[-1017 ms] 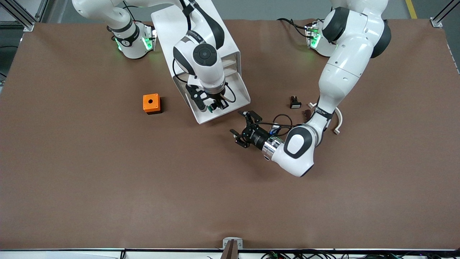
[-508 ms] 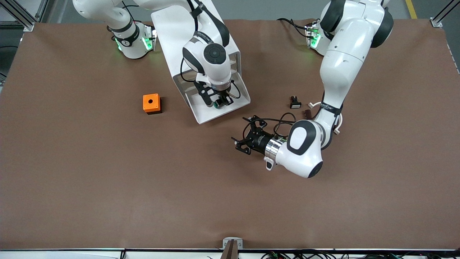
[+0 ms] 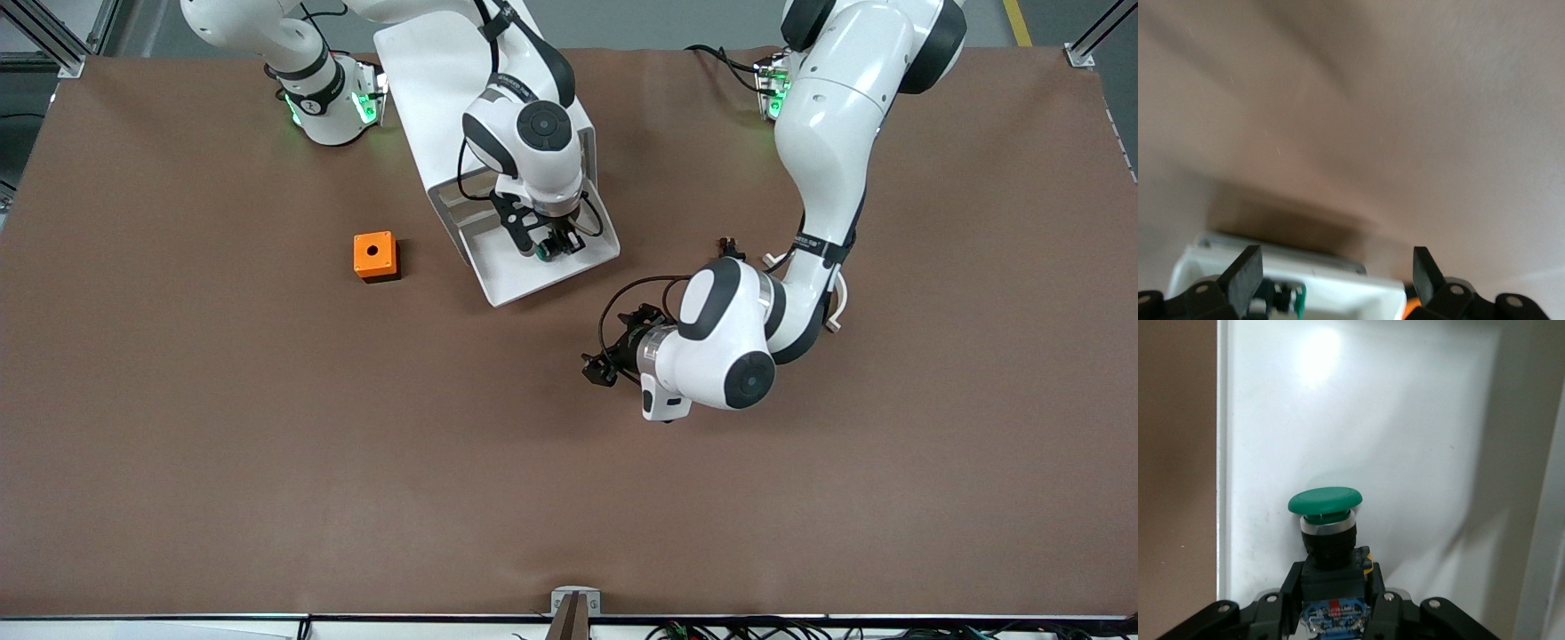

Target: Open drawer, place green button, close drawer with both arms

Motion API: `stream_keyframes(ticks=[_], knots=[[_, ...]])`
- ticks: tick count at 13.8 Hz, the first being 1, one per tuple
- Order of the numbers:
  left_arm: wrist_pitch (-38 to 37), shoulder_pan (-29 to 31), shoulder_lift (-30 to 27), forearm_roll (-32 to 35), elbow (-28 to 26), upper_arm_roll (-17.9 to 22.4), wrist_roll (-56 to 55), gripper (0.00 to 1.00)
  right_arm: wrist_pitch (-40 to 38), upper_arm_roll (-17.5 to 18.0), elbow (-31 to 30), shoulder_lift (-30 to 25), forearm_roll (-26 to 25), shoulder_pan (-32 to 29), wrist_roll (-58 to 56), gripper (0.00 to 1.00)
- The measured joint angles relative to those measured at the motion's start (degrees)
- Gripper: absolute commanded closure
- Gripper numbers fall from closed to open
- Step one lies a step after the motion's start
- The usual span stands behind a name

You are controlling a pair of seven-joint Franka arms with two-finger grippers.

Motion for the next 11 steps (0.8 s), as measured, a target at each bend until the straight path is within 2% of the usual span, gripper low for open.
stream_keyframes(ticks=[1, 2, 3, 4, 5, 8, 11], knots=[[0.7, -0.7, -0.3, 2.4, 0.0, 0.0, 0.0, 0.01, 0.0, 0.0, 0.1, 0.0, 0.0, 0.1, 0.2, 0.98], [1.5, -1.4, -0.4, 4.8, 0.0, 0.0, 0.0, 0.01, 0.0, 0.0, 0.2, 0.0, 0.0, 0.2, 0.5, 0.84], [2.2, -2.3, -0.4, 7.1, 0.0, 0.0, 0.0, 0.01, 0.0, -0.1, 0.2, 0.0, 0.0, 0.2, 0.5, 0.62], [3.0, -3.1, -0.4, 9.2, -0.1, 0.0, 0.0, 0.01, -0.1, -0.1, 0.2, 0.0, 0.0, 0.2, 0.5, 0.17], [3.7, -3.9, -0.4, 10.9, -0.1, 0.0, 0.0, 0.01, -0.2, -0.1, 0.2, 0.0, -0.1, 0.2, 0.5, 0.0], [5.6, -5.1, -0.4, 14.0, -0.3, 0.0, 0.0, 0.01, -0.7, -0.1, 0.4, 0.0, -0.1, 0.2, 0.2, 0.0], [6.2, -5.2, -0.4, 15.9, -0.5, 0.1, 0.0, 0.01, -7.5, -0.8, 4.1, -0.1, -0.2, -0.3, -4.2, 0.0]])
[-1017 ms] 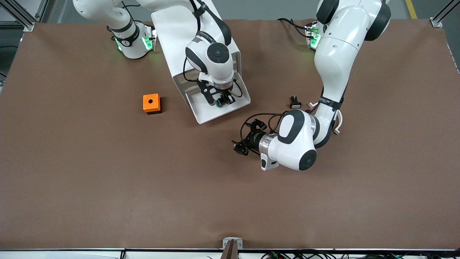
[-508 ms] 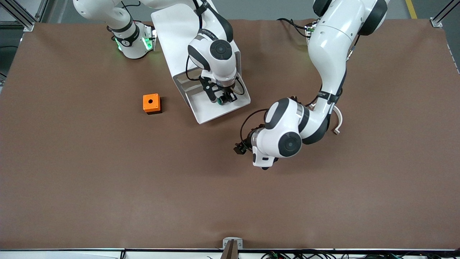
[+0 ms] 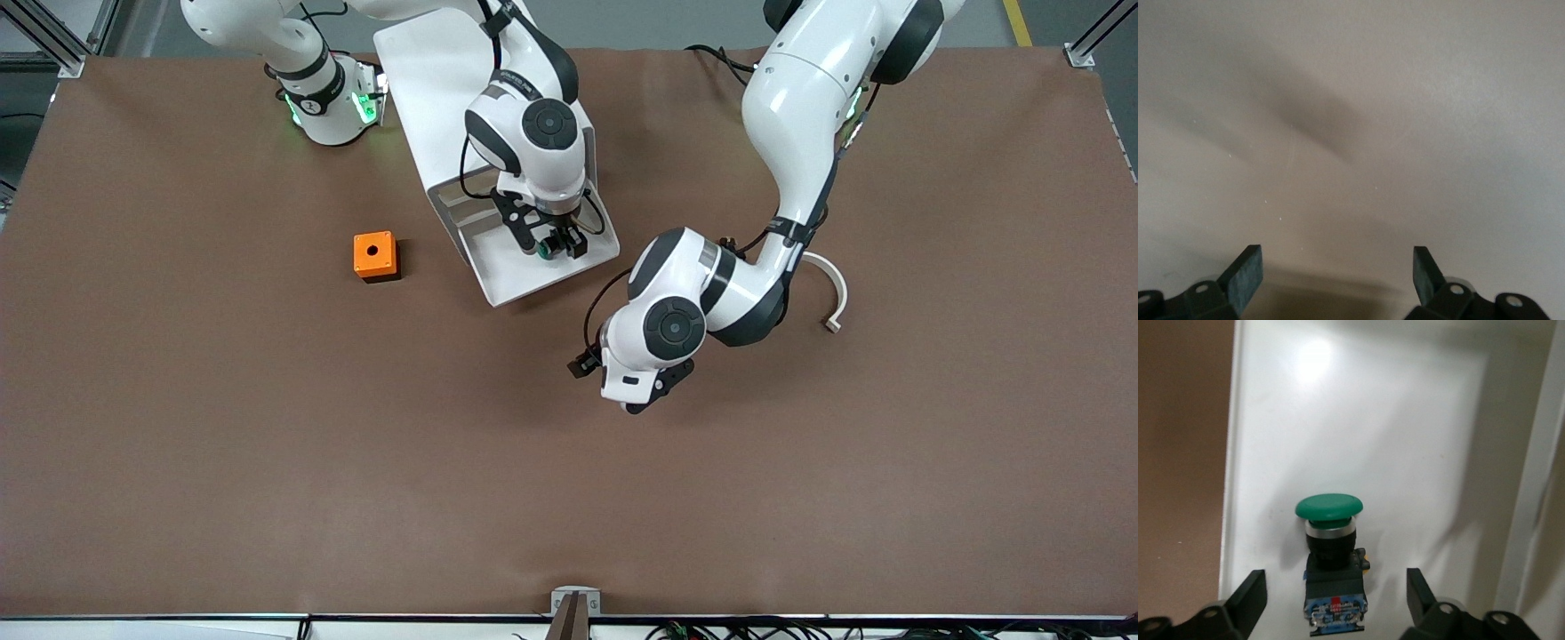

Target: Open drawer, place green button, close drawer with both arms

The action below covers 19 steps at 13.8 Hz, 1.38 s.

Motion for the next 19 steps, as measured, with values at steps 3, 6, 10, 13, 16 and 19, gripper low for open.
stream_keyframes(ticks=[3, 6, 10, 13, 16, 19], knots=[[0.0, -0.3, 0.0, 1.8, -0.1, 0.0, 0.0, 0.01, -9.0, -0.5, 6.9, -0.5, 0.0, -3.8, -8.6, 0.0], [0.3, -0.8, 0.0, 2.4, -0.2, 0.0, 0.0, 0.01, -16.1, -0.8, 12.4, -1.1, 0.0, -10.0, -21.1, 0.0], [2.4, -2.6, 0.0, 6.3, -0.8, 0.0, -1.3, 0.01, -24.7, -1.2, 17.0, -3.4, -0.1, -20.5, -44.5, 0.0], [2.9, -4.6, 0.0, 6.9, -1.4, 0.0, -3.7, 0.01, -30.1, -1.3, 17.4, -6.6, -0.2, -29.2, -62.4, 0.0], [2.9, -7.2, 0.0, 7.0, -2.0, 0.0, -4.5, 0.01, -34.1, -1.4, 17.4, -9.2, -2.4, -37.2, -78.3, 0.0], [3.0, -10.3, 0.1, 7.0, -3.9, 0.0, -5.2, 0.01, -36.0, -1.4, 17.4, -10.3, -3.9, -43.4, -90.2, 0.0]])
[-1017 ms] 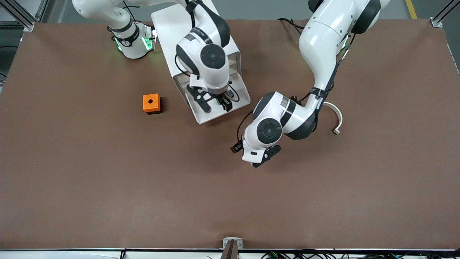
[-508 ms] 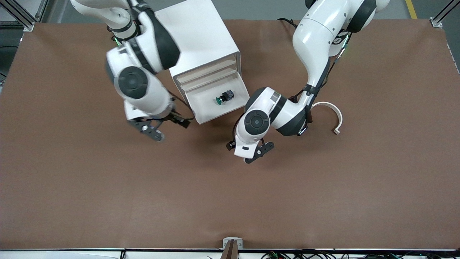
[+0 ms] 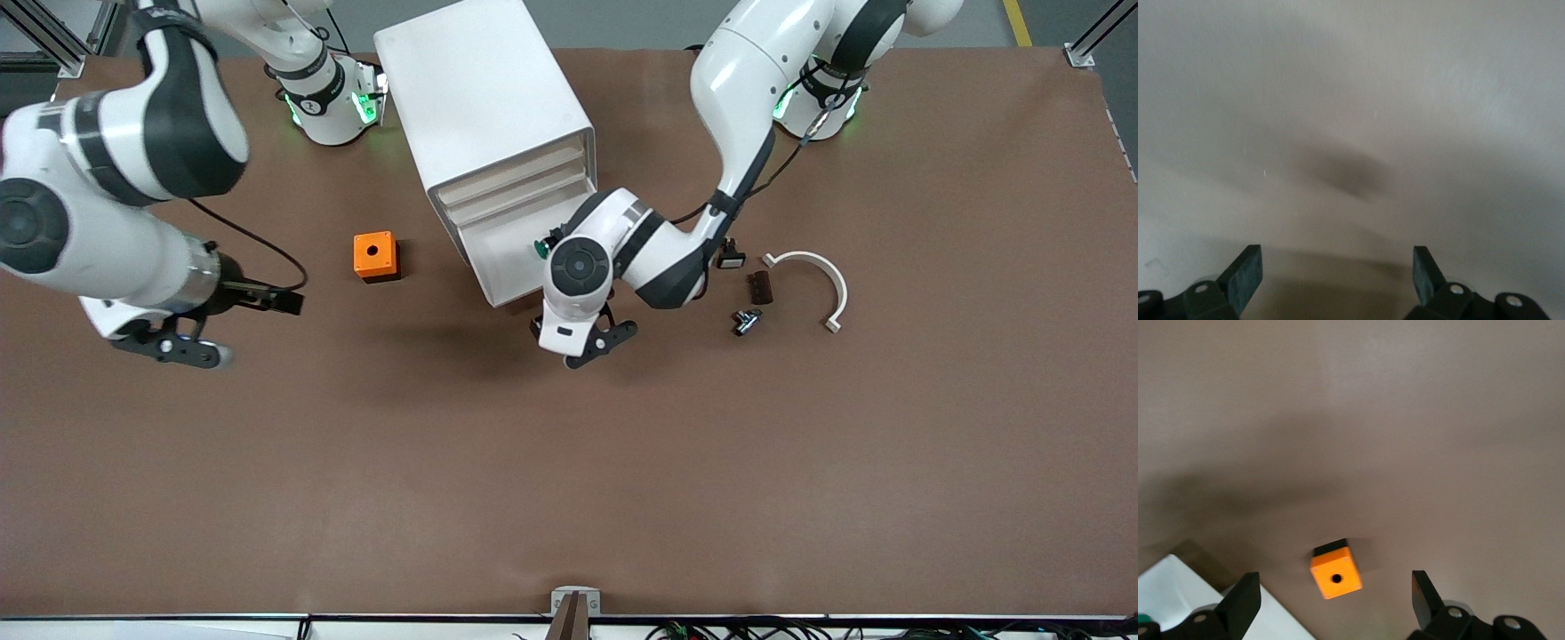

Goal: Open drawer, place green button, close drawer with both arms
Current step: 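Push the drawer shut with the left gripper while the right gripper withdraws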

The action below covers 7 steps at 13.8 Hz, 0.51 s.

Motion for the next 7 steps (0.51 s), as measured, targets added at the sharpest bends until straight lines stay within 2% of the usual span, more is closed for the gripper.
stream_keyframes(ticks=[4, 7], knots=[[0.1, -3.3, 0.0, 0.1, -2.2, 0.0, -0.4, 0.01, -0.6, 0.0, 0.4, -0.8, -0.1, -8.0, -15.6, 0.0], [0.1, -4.1, 0.0, 0.1, -2.5, -0.7, -0.4, 0.01, -2.7, 0.1, 2.0, -0.9, -0.9, -9.5, -17.1, 0.0]])
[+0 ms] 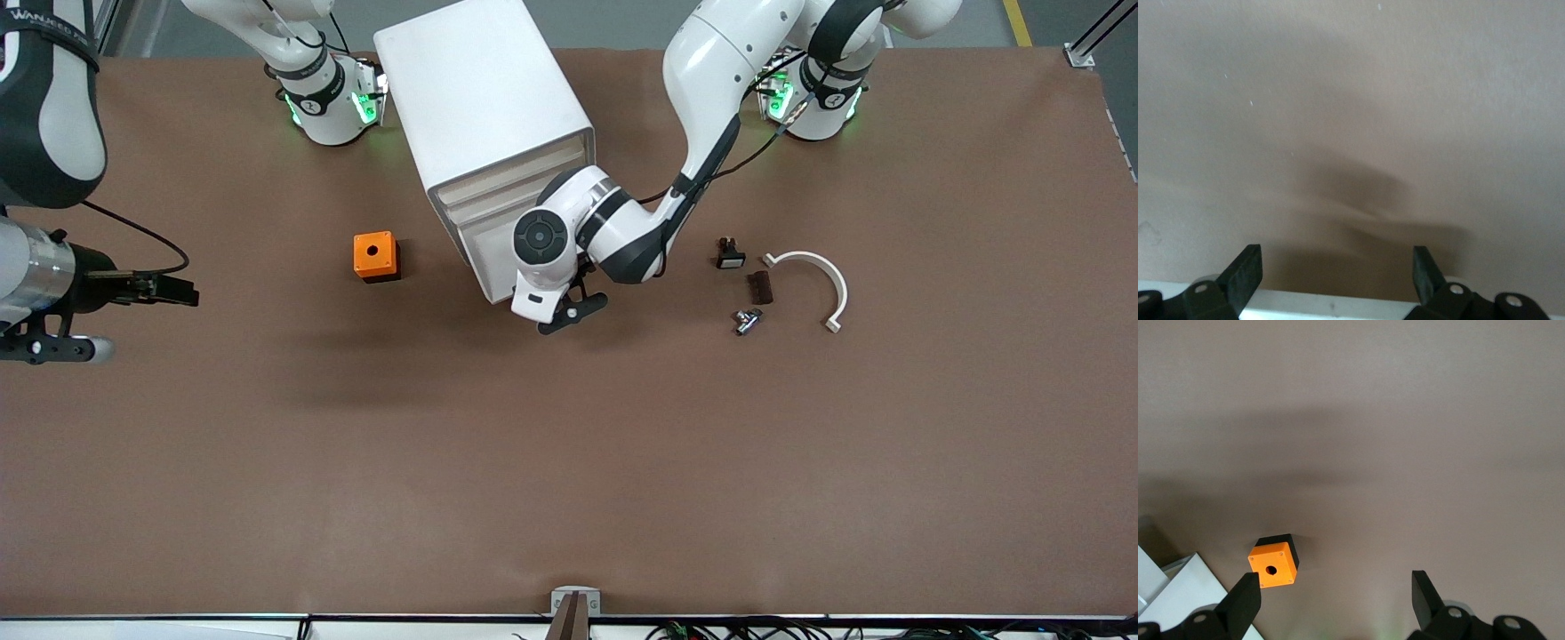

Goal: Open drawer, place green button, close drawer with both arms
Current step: 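Push the drawer shut with the left gripper while the right gripper withdraws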

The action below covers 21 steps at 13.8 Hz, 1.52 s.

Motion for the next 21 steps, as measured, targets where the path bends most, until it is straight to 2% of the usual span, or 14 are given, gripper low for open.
stream_keyframes(ticks=[6, 10, 13, 16, 21], knots=[[0.0, -0.2, 0.0, -0.7, -0.4, -3.1, -0.1, 0.01, -0.7, 1.5, 5.4, -0.2, -3.6, 2.4, 6.8, 0.0], [0.0, -0.3, 0.0, -4.2, -0.8, -4.4, -0.1, 0.01, -0.8, 1.6, 5.8, -0.2, -3.6, 4.8, 17.4, 0.0], [0.0, -0.3, 0.0, -8.3, -1.2, -5.0, -0.1, 0.01, -1.4, 1.6, 5.9, -0.2, -4.4, 5.9, 19.4, 0.0], [0.0, -0.3, 0.0, -11.9, -1.7, -5.1, -0.1, 0.01, -1.4, 1.1, 6.3, -0.2, -1.3, 4.5, 18.9, 0.0], [0.0, -0.1, 0.0, -18.0, -3.1, -4.9, -0.1, 0.01, -1.8, 0.9, 7.0, -0.3, -0.4, 1.4, 5.6, 0.0]])
